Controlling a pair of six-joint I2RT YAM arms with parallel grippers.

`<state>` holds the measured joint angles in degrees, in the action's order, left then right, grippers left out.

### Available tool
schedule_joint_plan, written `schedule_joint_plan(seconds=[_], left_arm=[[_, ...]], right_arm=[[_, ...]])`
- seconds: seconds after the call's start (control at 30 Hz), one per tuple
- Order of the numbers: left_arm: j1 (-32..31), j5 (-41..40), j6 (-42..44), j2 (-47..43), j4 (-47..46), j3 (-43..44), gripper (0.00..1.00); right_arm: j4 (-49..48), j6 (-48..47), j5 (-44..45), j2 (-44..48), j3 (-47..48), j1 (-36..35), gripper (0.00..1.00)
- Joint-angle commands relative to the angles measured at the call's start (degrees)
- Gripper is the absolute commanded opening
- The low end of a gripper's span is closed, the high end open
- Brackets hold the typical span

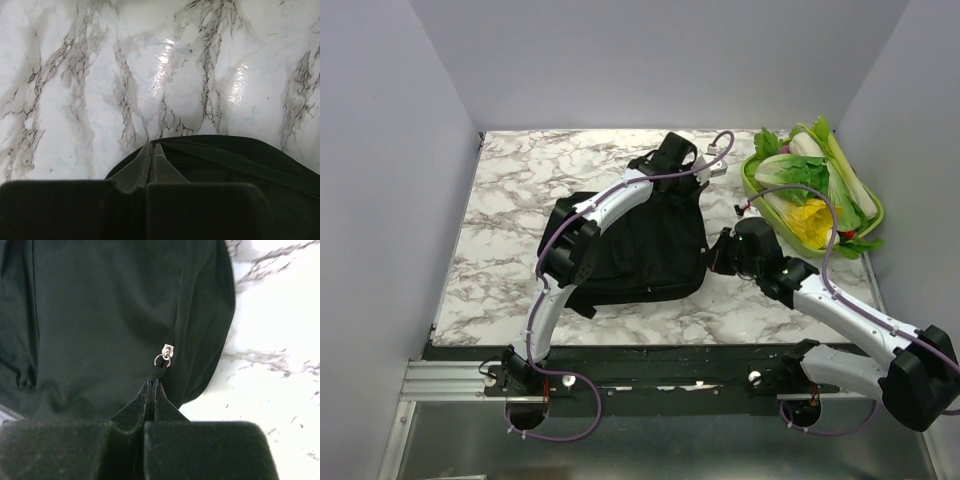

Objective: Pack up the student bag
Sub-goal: Zip the student bag at the center of the board.

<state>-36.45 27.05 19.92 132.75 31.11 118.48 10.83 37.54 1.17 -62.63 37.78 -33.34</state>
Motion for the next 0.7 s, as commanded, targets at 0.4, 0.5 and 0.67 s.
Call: schedule_joint_plan(seconds=[0.4,0.5,0.67], left_arm=[[2.52,-10.52,-2.08,-0.56,-7.21,0.09,0.00],[2.87,-13.49,-3.57,-0.12,-7.47,1.40,0.00],[4.98,-16.24,-6.91,1.37,-6.50,5.36,0.00]], right_arm=[[10.35,10.62,1.21,8.67,-3.85,-11.73,0.01],[8.43,13.34,-0.11,8.58,-5.69,-13.58,0.01],[7.28,13.18,0.85,7.79,-4.30,-13.77,0.01]])
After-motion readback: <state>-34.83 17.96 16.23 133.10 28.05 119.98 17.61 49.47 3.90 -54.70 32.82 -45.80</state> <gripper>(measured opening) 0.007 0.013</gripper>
